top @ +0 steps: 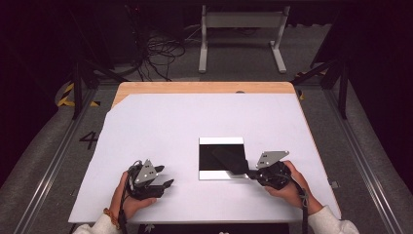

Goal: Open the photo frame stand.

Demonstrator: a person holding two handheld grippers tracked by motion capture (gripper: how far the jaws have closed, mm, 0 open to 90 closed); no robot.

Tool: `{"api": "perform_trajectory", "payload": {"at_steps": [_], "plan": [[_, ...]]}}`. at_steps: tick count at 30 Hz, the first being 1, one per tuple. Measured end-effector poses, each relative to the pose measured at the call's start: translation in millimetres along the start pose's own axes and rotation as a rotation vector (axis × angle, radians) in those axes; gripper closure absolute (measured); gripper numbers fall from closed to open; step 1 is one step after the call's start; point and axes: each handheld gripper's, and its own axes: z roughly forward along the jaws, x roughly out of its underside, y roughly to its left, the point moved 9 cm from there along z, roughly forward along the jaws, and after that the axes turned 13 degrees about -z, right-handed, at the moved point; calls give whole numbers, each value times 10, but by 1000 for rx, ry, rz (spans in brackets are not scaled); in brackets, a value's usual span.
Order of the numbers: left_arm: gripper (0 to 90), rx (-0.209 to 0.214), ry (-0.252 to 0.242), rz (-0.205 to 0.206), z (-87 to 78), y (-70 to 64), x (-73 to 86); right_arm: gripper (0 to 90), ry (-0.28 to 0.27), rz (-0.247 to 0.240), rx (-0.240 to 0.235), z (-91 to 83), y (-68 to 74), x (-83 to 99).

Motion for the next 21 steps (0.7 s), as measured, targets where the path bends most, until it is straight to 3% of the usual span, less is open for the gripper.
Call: {"api": "perform_trajectory", "payload": {"at_steps": [21], "plan": [[366,-8,0,-22,6,6,-8,873,-72,1,39,-44,-52,-142]]}}
